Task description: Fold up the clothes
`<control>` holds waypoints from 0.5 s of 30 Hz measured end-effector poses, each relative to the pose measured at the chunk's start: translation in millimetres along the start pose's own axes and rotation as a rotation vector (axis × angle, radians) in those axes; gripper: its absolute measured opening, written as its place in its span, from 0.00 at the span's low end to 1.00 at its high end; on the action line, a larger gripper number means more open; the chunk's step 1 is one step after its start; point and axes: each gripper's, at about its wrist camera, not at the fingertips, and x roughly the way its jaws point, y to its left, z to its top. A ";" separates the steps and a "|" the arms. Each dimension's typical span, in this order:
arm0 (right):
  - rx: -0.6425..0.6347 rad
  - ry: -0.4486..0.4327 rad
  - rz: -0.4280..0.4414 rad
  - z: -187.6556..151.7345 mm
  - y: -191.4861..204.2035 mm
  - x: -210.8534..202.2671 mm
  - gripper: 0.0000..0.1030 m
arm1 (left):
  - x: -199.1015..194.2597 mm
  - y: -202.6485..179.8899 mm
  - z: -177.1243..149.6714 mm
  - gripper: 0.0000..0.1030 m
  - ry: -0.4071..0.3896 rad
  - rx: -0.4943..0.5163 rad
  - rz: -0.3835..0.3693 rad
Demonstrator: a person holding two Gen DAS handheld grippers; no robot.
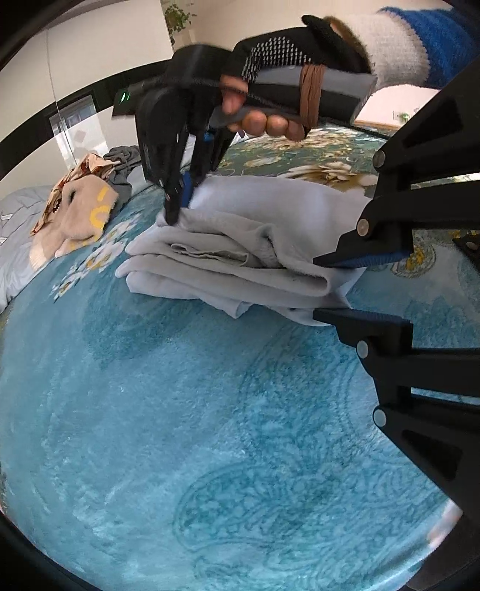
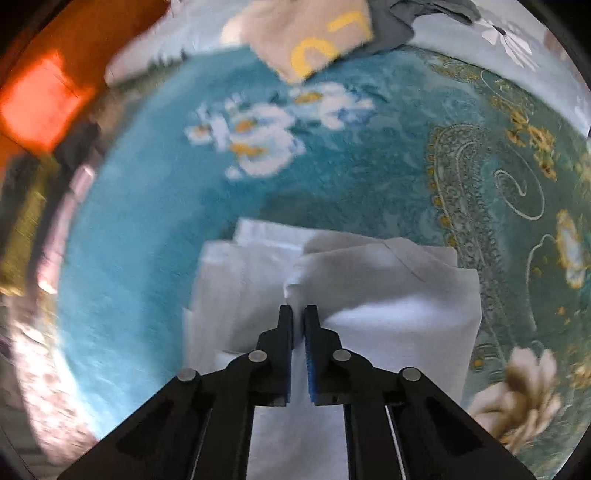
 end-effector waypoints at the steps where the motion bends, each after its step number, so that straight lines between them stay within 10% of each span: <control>1: -0.005 -0.028 0.044 0.4 2.4 -9.7 0.03 | -0.4 0.5 -0.5 0.22 0.000 -0.004 -0.005; 6: -0.151 -0.096 0.127 3.4 55.7 -41.2 0.02 | -0.8 5.1 -2.0 0.22 0.002 -0.025 -0.025; 12: -0.235 -0.086 -0.069 11.3 63.8 -23.2 0.04 | -4.4 7.8 -1.8 0.22 -0.003 -0.029 -0.033; 15: -0.188 -0.043 -0.113 12.5 43.0 -16.2 0.38 | -2.7 4.0 -0.4 0.21 -0.003 -0.022 -0.039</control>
